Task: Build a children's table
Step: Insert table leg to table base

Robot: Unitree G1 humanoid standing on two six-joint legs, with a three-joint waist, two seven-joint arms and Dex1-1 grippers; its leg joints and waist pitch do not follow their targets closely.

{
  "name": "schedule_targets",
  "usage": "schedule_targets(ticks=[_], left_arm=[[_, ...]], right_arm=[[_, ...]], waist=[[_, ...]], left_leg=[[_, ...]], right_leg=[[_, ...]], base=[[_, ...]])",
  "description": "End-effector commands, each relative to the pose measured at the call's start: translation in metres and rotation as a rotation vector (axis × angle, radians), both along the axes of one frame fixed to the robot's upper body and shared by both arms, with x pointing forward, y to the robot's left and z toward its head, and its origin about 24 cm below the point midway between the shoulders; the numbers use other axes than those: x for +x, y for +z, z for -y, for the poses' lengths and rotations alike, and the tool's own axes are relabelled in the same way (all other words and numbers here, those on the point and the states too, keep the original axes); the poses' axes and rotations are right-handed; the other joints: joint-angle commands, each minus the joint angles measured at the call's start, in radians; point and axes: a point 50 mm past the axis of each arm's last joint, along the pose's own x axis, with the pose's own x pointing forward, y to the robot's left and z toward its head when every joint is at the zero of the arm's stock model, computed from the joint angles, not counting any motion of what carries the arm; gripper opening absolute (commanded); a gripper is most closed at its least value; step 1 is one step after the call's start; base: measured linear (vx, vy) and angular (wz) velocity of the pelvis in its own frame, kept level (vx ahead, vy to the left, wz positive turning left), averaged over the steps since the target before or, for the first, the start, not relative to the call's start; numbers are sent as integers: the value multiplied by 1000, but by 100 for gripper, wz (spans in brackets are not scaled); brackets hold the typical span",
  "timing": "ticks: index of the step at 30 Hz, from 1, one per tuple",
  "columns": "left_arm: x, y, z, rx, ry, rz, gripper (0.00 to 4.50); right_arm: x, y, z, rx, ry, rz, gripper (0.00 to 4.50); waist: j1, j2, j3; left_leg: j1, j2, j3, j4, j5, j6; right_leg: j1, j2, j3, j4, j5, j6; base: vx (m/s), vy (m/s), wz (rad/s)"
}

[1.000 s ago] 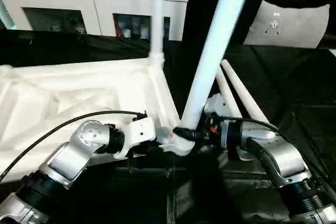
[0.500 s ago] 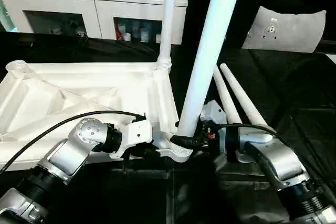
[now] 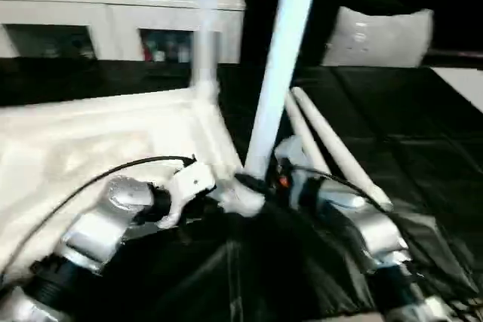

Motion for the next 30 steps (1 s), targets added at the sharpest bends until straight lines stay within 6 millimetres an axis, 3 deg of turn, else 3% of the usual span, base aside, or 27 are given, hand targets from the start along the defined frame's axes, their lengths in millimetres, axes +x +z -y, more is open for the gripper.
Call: schedule_targets(ticks=[1, 3, 5, 6, 7, 8, 11, 17, 18, 19, 20, 23, 24, 30], left_arm=[[-7, 8, 20, -62, -3, 6, 0], [-7, 10, 32, -60, 41, 14, 0], [-3, 11, 47, -47, 102, 38, 0], [-1, 11, 51, -44, 117, 40, 0], [-1, 11, 51, -44, 119, 41, 0], [0, 11, 53, -37, 129, 41, 0], [3, 11, 53, 4, 142, 57, 0], [5, 8, 43, 54, 191, 55, 0], [6, 9, 41, 57, 197, 64, 0], [7, 9, 40, 57, 198, 71, 0], [7, 9, 39, 56, 197, 77, 0], [8, 9, 38, 60, 179, 90, 0], [8, 9, 38, 57, 174, 94, 0], [11, 10, 37, 33, 148, 147, 0]], right_arm=[[3, -39, 20, -135, -192, -162, 190], [12, -36, 16, -121, -256, -160, 190], [20, -33, 9, -109, -307, -157, 190], [22, -32, 7, -108, -310, -159, 190], [22, -32, 6, -107, -310, -160, 190], [23, -32, 4, -108, -308, -160, 190], [24, -33, 0, -108, -302, -163, 190], [25, -35, -4, -113, -288, -159, 190], [25, -36, -5, -117, -284, -161, 190], [25, -37, -5, -115, -282, -163, 190], [25, -37, -6, -111, -274, -164, 190], [25, -37, -6, -134, -271, -142, 190], [26, -38, -7, -132, -272, -144, 246], [27, -36, -7, -103, -259, -136, 295]], waist=[[-5, 19, -18], [-12, 20, -21], [-20, 11, -15], [-15, 13, -13], [-14, 12, -13], [-14, 10, -9], [-13, 4, -8], [-13, 7, -3], [-12, 13, -3], [-14, 9, -2], [-15, 15, -1], [-17, 11, 0], [-17, 13, 0], [-16, 18, 2]], left_leg=[[-3, 35, -46, -95, -549, -61], [6, 37, -44, -94, -548, -53], [-1, 37, -44, -97, -543, -51], [14, 34, -41, -90, -563, -49], [14, 32, -41, -88, -560, -46], [3, 32, -44, -92, -550, -42], [5, 33, -44, -93, -553, -40], [2, 34, -43, -96, -548, -39], [4, 34, -44, -96, -556, -41], [3, 34, -43, -96, -561, -41], [4, 33, -47, -97, -582, -43], [6, 32, -47, -95, -598, -42], [7, 31, -48, -95, -606, -41], [23, 33, -50, -96, -652, -40]], right_leg=[[10, -80, 27, -107, -640, -74], [6, -79, 29, -112, -565, -98], [6, -77, 23, -112, -543, -111], [-5, -79, 21, -122, -578, -99], [-5, -80, 21, -123, -585, -95], [2, -83, 20, -124, -591, -88], [-3, -83, 22, -124, -590, -80], [-5, -84, 25, -123, -582, -86], [-6, -84, 25, -123, -587, -86], [-7, -83, 24, -124, -591, -85], [-6, -84, 21, -126, -612, -78], [-11, -84, 18, -133, -642, -64], [-12, -84, 17, -135, -654, -59], [-18, -79, 6, -145, -636, -60]], base=[[-29, 42, -19], [0, 0, 0], [0, 0, 0], [0, 0, 0], [0, 0, 0], [0, 0, 0], [0, 0, 0], [0, 0, 0], [0, 0, 0], [0, 0, 0], [0, 0, 0], [0, 0, 0], [0, 0, 0], [0, 0, 0]])
